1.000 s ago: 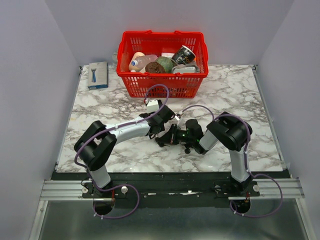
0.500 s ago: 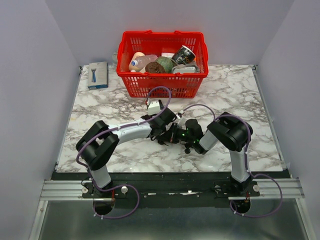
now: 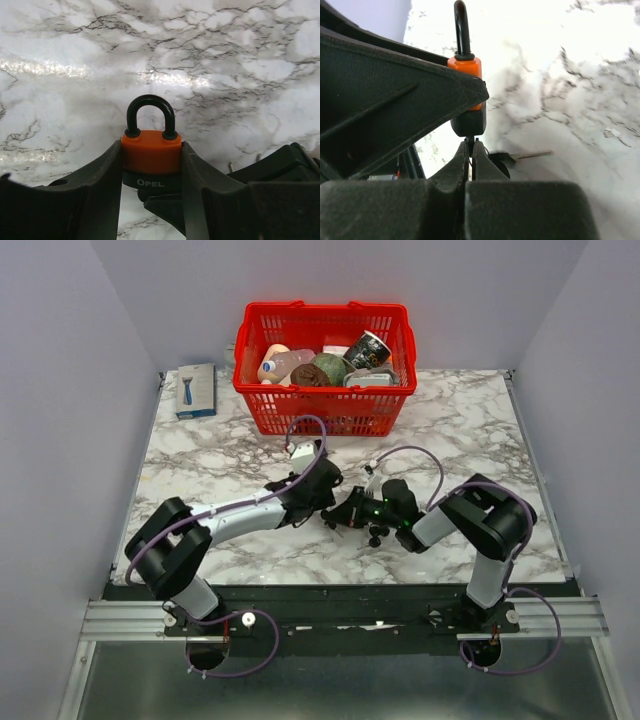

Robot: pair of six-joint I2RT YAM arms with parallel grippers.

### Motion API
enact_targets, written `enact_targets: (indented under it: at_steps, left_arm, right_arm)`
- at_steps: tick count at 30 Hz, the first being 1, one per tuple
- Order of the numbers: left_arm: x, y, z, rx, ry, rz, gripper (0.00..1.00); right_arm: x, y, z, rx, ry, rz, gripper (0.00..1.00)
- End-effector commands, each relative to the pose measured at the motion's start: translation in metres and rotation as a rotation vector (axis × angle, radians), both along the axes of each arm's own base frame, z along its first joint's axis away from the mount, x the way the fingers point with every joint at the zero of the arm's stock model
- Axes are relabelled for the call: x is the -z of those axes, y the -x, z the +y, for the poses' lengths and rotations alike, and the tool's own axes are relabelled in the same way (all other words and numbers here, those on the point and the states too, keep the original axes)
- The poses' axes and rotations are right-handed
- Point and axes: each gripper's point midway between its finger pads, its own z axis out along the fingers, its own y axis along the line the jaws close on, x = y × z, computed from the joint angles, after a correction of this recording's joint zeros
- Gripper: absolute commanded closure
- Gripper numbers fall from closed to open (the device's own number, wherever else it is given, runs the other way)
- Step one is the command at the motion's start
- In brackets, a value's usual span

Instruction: Unlock with the key

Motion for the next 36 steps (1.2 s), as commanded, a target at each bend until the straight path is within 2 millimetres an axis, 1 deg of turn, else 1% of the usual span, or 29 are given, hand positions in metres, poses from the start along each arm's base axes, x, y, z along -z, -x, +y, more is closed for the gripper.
enact_targets:
  at_steps: [1, 2, 3, 4, 5, 11, 12, 13, 15, 16, 20, 26, 31, 32, 33, 34, 36]
  left_arm:
    - [-0.021, 0.028, -0.017, 0.126, 0.119, 0.025, 1.00]
    - [-0.024, 0.028, -0.016, 0.130, 0.126, 0.017, 1.00]
    - [-0.027, 0.028, -0.017, 0.138, 0.135, 0.010, 1.00]
    - [-0.035, 0.030, -0.019, 0.151, 0.159, 0.000, 1.00]
    - [-0.037, 0.031, -0.018, 0.153, 0.168, -0.001, 1.00]
    - [-0.059, 0.038, -0.022, 0.199, 0.263, -0.032, 1.00]
    - [-0.061, 0.038, -0.023, 0.205, 0.274, -0.038, 1.00]
    - [-0.068, 0.039, -0.024, 0.213, 0.296, -0.054, 1.00]
    - [-0.072, 0.042, -0.025, 0.236, 0.314, -0.061, 1.00]
    - [-0.075, 0.043, -0.026, 0.246, 0.321, -0.073, 1.00]
    - [-0.080, 0.046, -0.027, 0.279, 0.336, -0.089, 1.00]
    - [-0.093, 0.053, -0.031, 0.331, 0.383, -0.120, 1.00]
    - [-0.100, 0.057, -0.032, 0.365, 0.395, -0.137, 1.00]
    - [-0.098, 0.059, -0.032, 0.370, 0.398, -0.130, 1.00]
    - [-0.102, 0.058, -0.033, 0.373, 0.411, -0.149, 1.00]
    - [-0.106, 0.061, -0.036, 0.393, 0.431, -0.152, 1.00]
    - [-0.107, 0.064, -0.036, 0.408, 0.441, -0.150, 1.00]
  right_arm:
    - [-0.036, -0.040, -0.017, 0.138, -0.004, -0.161, 0.99]
    - [-0.044, -0.040, -0.016, 0.126, -0.006, -0.174, 0.99]
    - [-0.048, -0.039, -0.015, 0.115, -0.010, -0.177, 0.99]
    - [-0.052, -0.037, -0.014, 0.106, -0.017, -0.179, 0.99]
    - [-0.061, -0.036, -0.015, 0.106, -0.034, -0.189, 0.99]
    - [-0.093, -0.028, -0.019, 0.087, -0.101, -0.216, 0.99]
    - [-0.103, -0.026, -0.018, 0.080, -0.117, -0.235, 0.99]
    - [-0.107, -0.023, -0.017, 0.064, -0.126, -0.238, 0.99]
    - [-0.114, -0.020, -0.017, 0.054, -0.136, -0.245, 0.99]
    - [-0.122, -0.019, -0.017, 0.046, -0.147, -0.260, 0.99]
    - [-0.133, -0.015, -0.019, 0.036, -0.156, -0.280, 0.99]
    - [-0.150, -0.008, -0.019, 0.014, -0.189, -0.301, 0.99]
    - [-0.159, -0.005, -0.021, 0.003, -0.206, -0.311, 0.99]
    - [-0.160, -0.005, -0.022, 0.005, -0.210, -0.307, 0.99]
    - [-0.161, -0.005, -0.023, 0.005, -0.213, -0.310, 0.99]
    - [-0.164, -0.003, -0.023, 0.001, -0.218, -0.314, 0.99]
    - [-0.168, -0.002, -0.025, 0.000, -0.228, -0.316, 0.99]
